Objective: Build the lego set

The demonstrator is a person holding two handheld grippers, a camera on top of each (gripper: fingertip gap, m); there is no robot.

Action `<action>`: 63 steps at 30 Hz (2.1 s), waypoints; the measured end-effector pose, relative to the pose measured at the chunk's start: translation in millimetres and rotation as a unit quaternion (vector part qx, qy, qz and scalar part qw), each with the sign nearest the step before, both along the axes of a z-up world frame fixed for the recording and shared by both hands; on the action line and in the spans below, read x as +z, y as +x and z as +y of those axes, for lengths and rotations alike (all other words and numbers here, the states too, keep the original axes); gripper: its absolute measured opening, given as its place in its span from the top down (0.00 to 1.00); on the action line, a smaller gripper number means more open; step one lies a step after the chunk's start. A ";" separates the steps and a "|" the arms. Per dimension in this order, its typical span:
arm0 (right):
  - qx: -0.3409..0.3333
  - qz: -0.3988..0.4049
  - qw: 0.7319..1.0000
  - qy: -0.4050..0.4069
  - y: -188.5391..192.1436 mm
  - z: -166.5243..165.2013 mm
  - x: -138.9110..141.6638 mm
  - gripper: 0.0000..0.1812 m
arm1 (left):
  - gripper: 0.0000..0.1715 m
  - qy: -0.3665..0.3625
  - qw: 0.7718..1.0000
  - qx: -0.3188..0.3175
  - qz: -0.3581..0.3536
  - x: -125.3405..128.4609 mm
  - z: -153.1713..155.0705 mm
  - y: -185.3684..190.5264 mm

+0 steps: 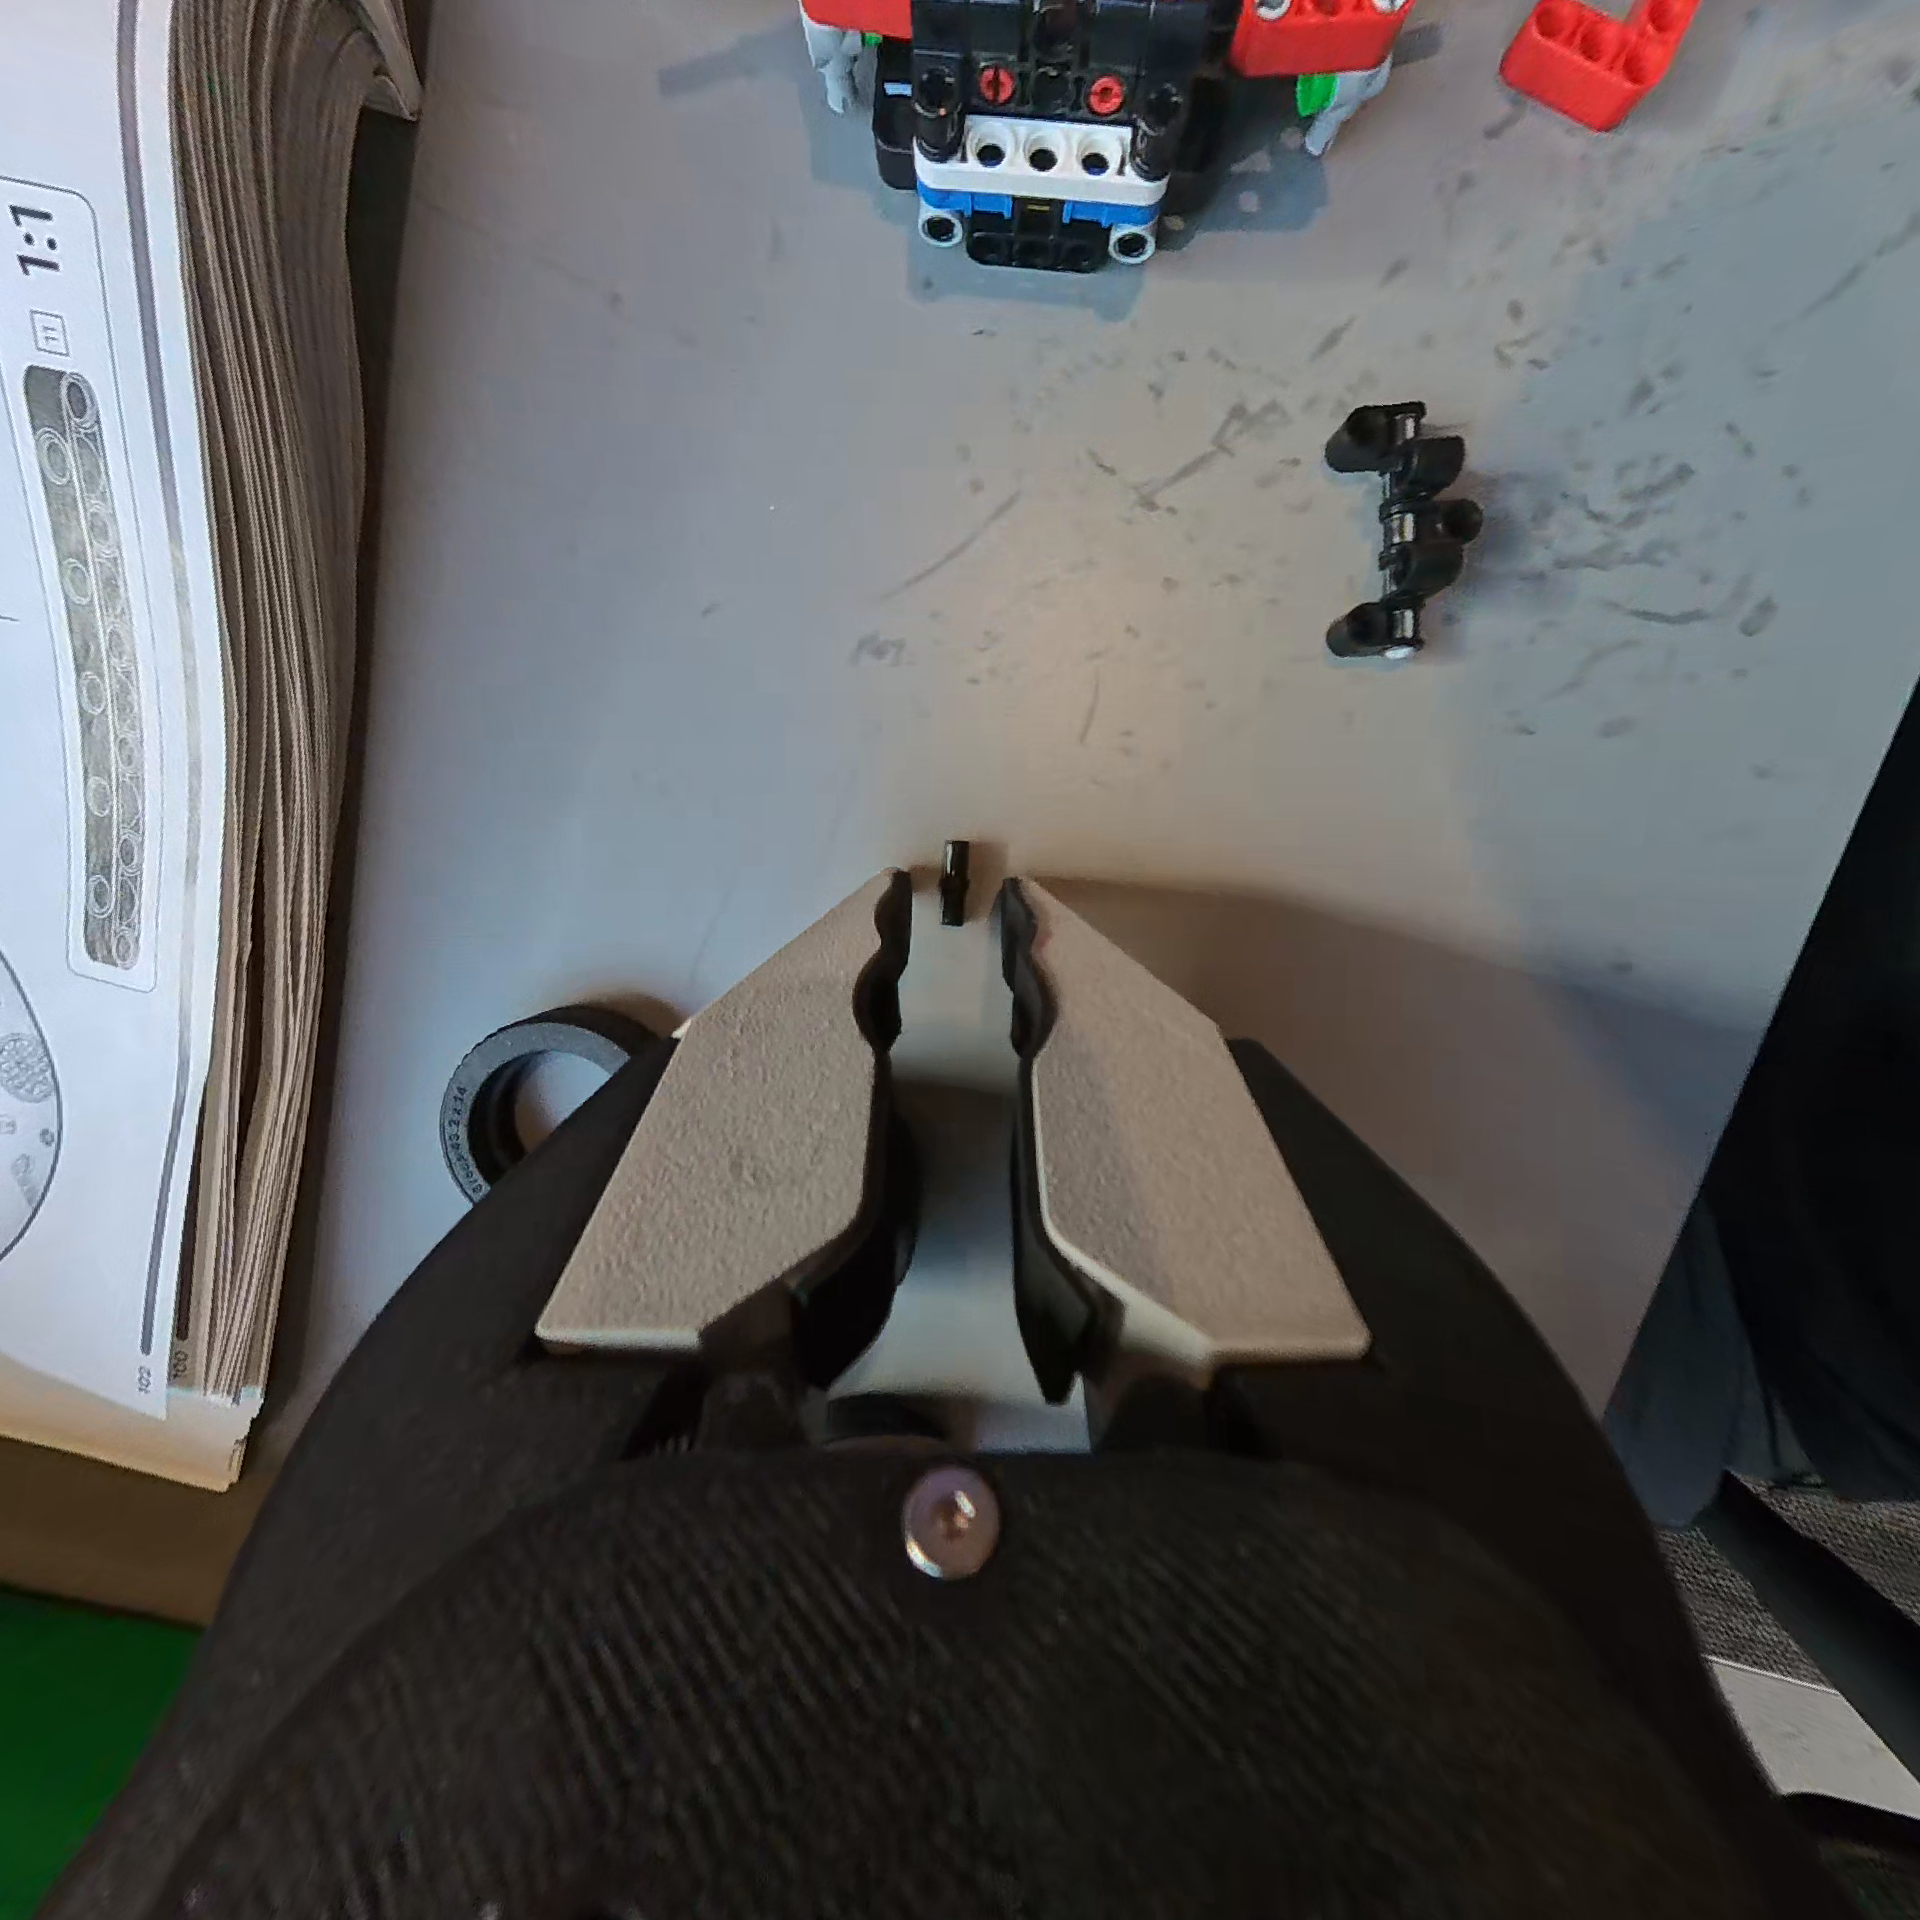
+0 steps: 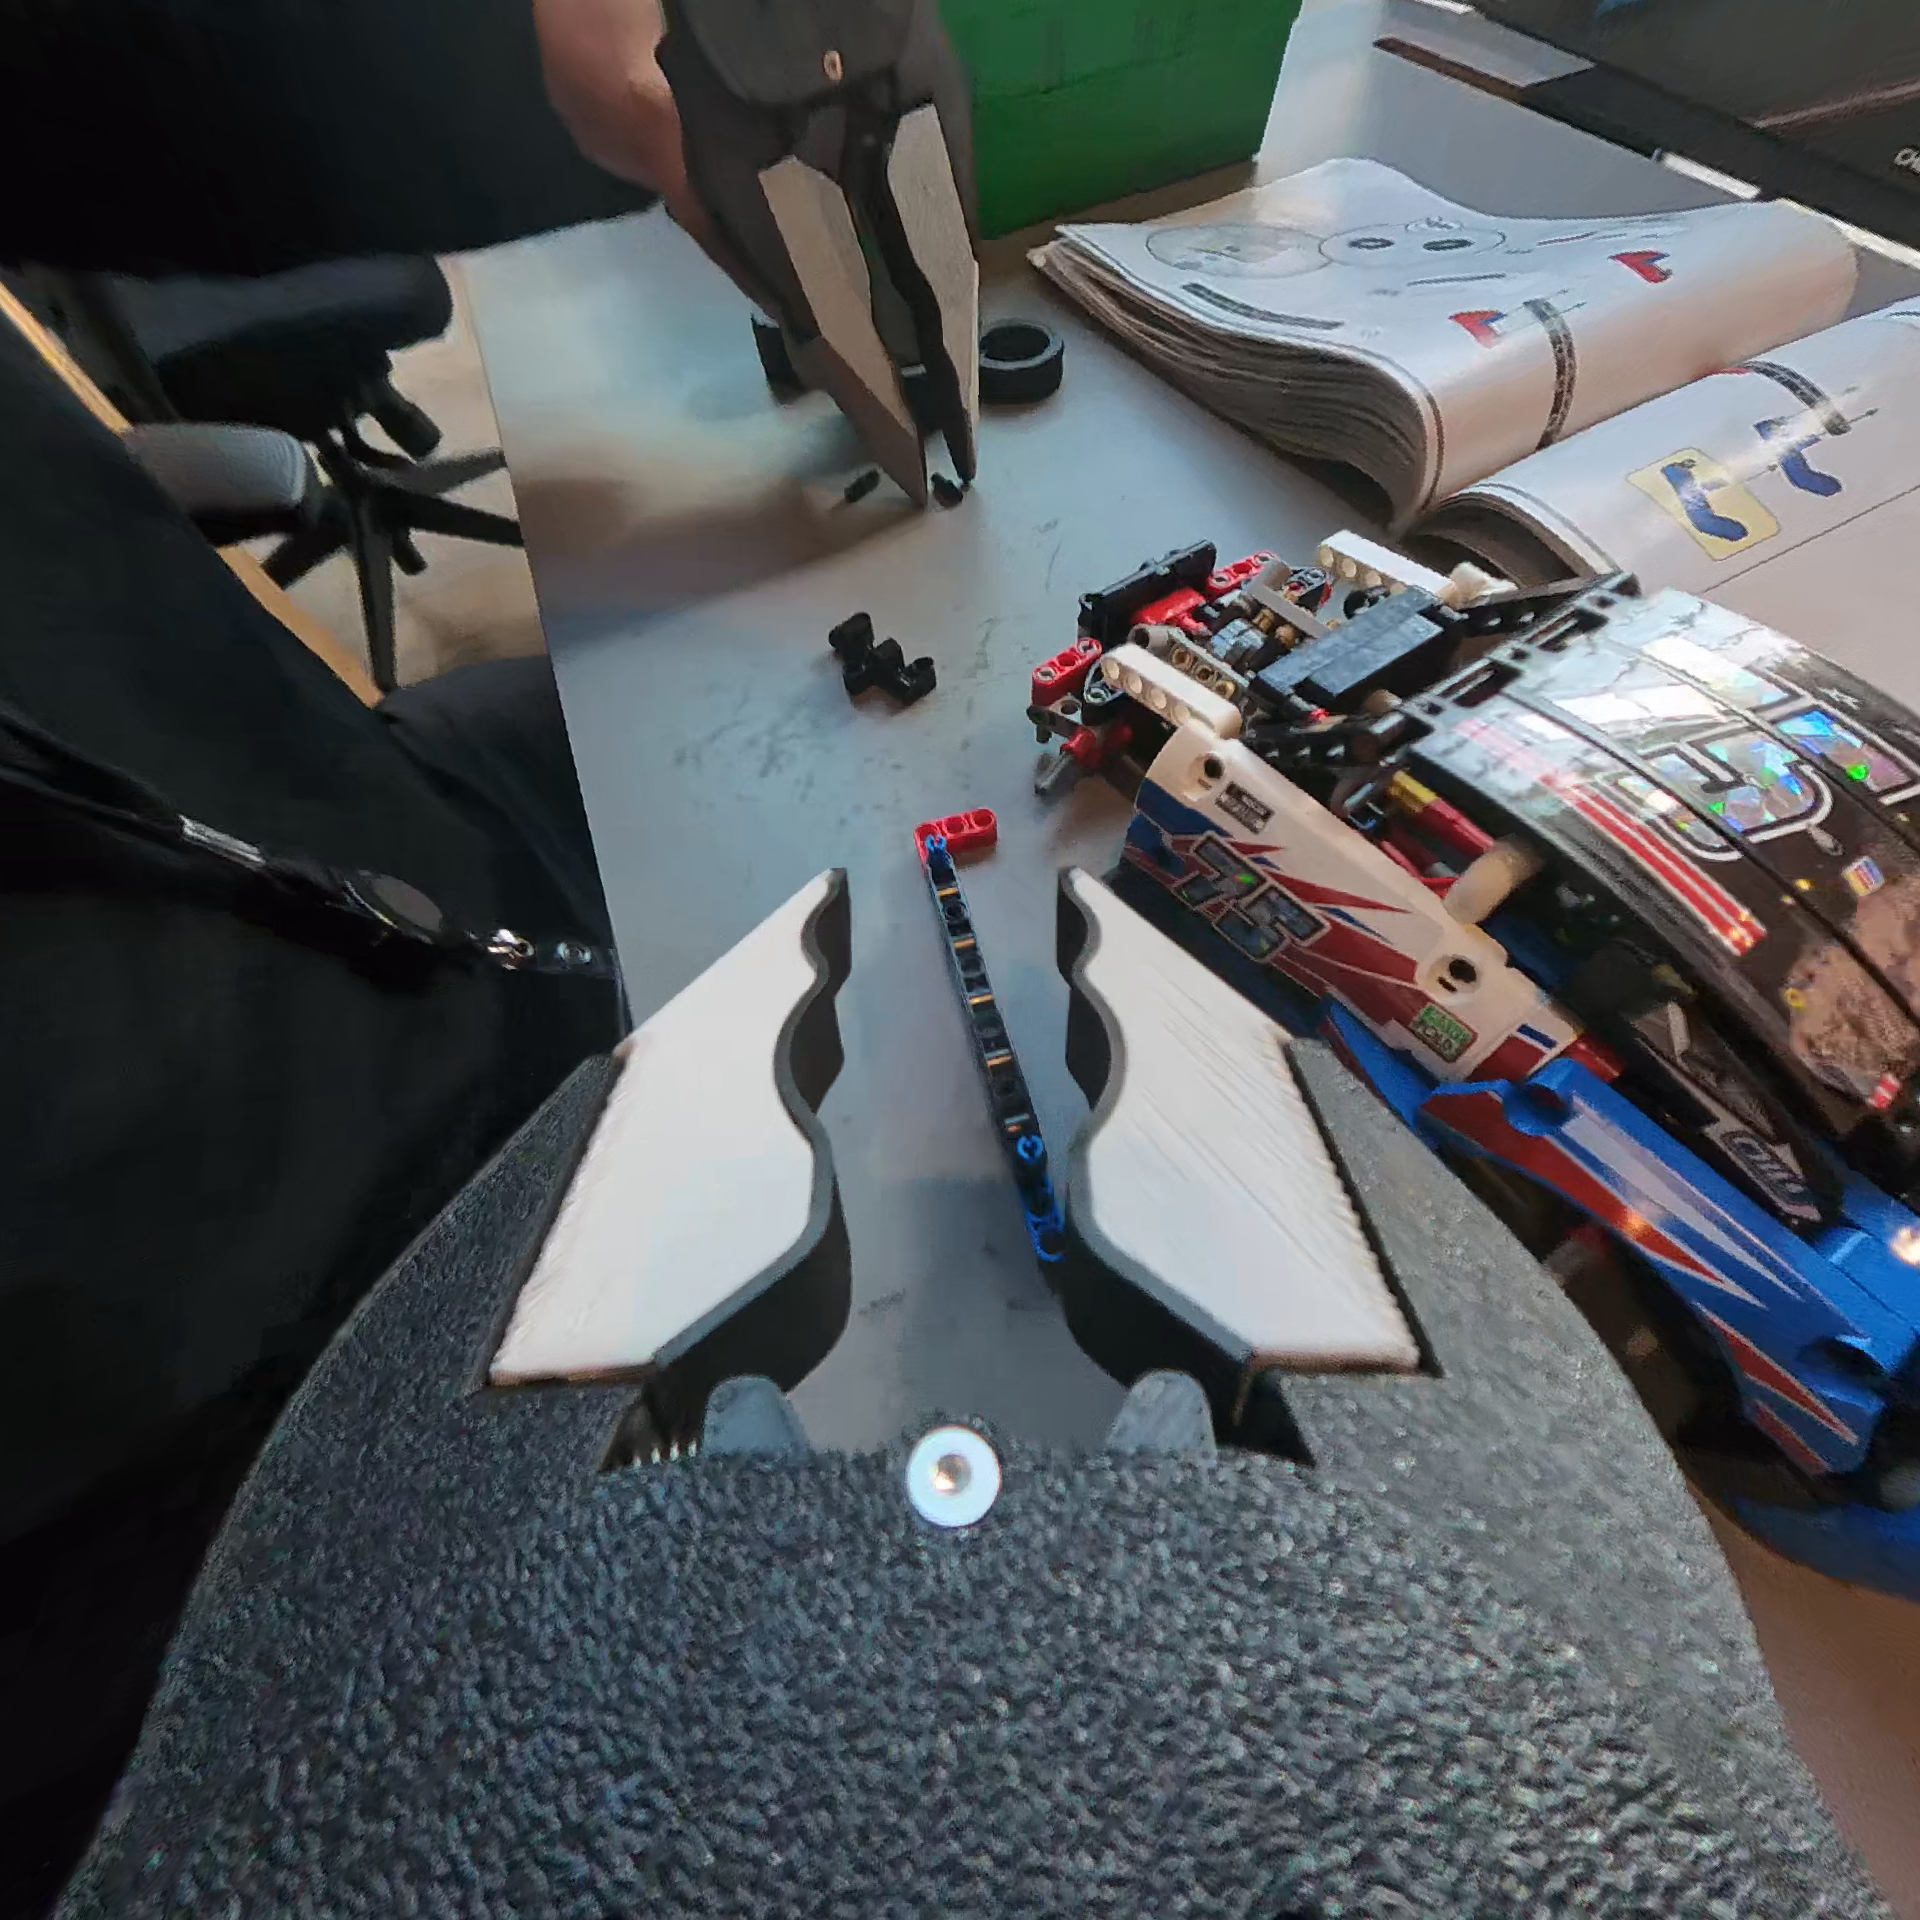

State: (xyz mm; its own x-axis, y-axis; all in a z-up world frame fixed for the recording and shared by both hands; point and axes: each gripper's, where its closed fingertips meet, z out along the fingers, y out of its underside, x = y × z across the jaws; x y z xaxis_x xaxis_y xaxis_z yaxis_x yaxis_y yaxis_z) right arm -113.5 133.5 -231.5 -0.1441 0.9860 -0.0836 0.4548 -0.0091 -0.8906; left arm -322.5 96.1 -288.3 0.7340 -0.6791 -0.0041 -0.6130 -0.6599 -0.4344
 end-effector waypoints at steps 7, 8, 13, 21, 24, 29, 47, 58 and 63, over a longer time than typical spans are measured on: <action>0.015 -0.075 0.993 0.094 7.5 19.8 -22.5 0.79 | 0.98 -0.002 1.000 -0.001 0.000 -0.2 1.6 -0.6; 0.031 -0.089 0.990 0.101 7.1 18.5 -25.7 0.79 | 0.99 -0.003 1.000 -0.001 -0.001 -0.1 1.8 -0.2; 0.089 -0.154 0.975 0.137 1.8 12.5 -44.4 0.90 | 0.99 -0.006 1.000 0.001 -0.004 -0.1 2.7 4.2; 0.088 -0.213 0.962 0.146 30.2 33.4 -57.8 0.95 | 0.99 -0.010 1.000 -0.003 -0.001 -0.2 2.4 8.8; 0.077 -0.219 0.962 0.145 45.9 44.6 -57.8 0.94 | 0.99 -0.009 1.000 -0.007 -0.004 -0.2 3.4 11.6; 0.073 -0.191 0.970 0.131 54.1 45.0 -50.1 0.93 | 0.99 -0.010 1.000 0.002 -0.024 0.0 4.8 16.8; -0.004 0.009 1.000 0.009 45.6 32.6 2.4 0.79 | 0.99 0.014 1.000 0.006 -0.021 0.0 1.9 24.3; -0.051 0.070 0.995 0.047 43.8 38.6 17.8 0.84 | 0.99 0.034 0.999 0.008 -0.019 3.8 4.5 27.1; -0.058 0.093 0.994 0.026 43.0 39.3 23.6 0.88 | 0.99 0.045 0.999 0.010 -0.028 7.5 5.3 31.1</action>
